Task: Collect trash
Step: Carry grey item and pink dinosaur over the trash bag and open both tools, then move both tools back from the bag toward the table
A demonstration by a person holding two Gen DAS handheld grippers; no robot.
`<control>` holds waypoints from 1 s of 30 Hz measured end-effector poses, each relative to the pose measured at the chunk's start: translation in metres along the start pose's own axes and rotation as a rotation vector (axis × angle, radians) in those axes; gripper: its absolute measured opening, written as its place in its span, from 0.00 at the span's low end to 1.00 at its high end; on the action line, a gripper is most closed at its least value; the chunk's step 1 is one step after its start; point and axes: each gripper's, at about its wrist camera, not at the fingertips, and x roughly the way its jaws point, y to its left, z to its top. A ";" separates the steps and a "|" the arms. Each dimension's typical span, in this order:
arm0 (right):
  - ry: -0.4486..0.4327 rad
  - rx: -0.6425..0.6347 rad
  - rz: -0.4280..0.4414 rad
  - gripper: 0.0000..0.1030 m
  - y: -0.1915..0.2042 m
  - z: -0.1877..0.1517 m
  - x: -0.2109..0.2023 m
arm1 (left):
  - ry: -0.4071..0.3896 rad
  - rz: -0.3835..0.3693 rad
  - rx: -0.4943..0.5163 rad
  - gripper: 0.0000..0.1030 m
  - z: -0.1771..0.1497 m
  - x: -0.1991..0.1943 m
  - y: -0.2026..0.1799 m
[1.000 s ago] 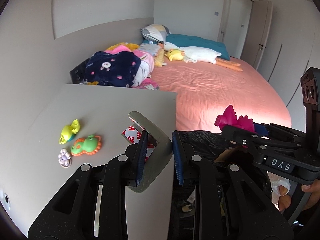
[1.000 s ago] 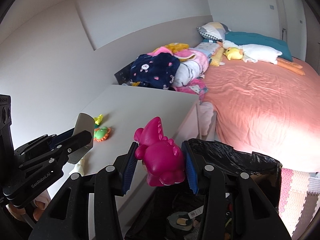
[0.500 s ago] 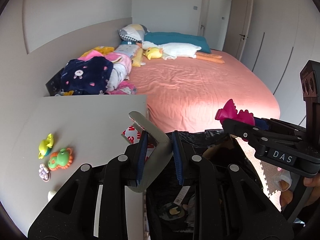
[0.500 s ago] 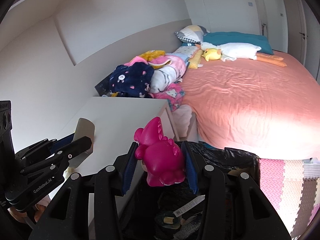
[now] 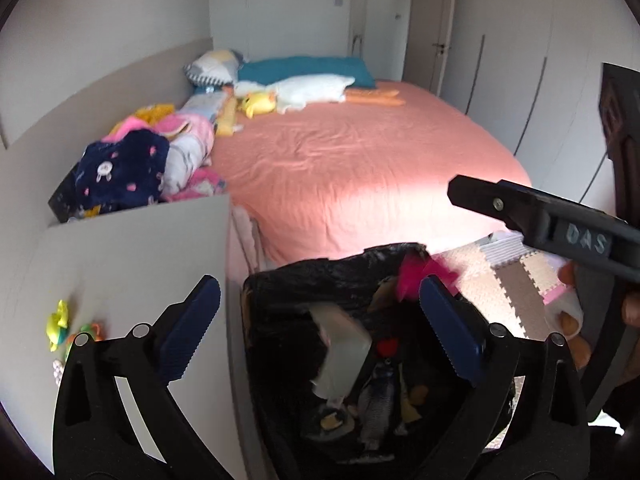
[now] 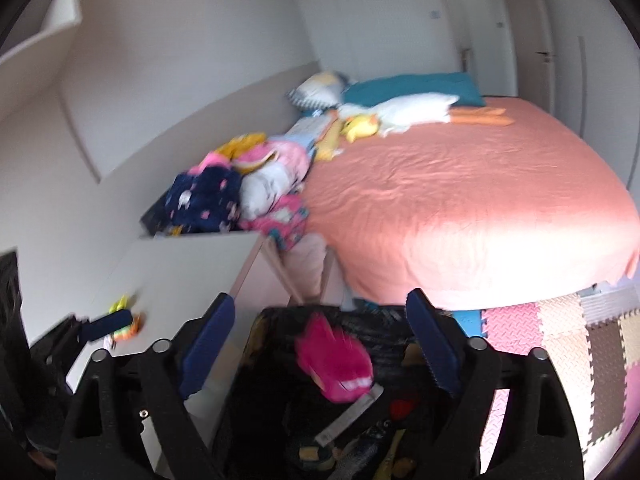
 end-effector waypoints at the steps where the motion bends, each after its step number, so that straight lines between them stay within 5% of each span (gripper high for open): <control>1: -0.005 0.007 -0.008 0.85 -0.003 0.002 -0.001 | 0.001 -0.013 0.003 0.94 0.001 0.000 0.000; 11: -0.014 0.019 -0.017 0.85 -0.015 0.004 -0.004 | 0.009 0.011 -0.013 0.94 0.000 0.001 0.007; 30: 0.040 -0.045 0.048 0.85 0.023 -0.003 0.016 | 0.027 0.088 -0.079 0.94 -0.020 -0.013 0.032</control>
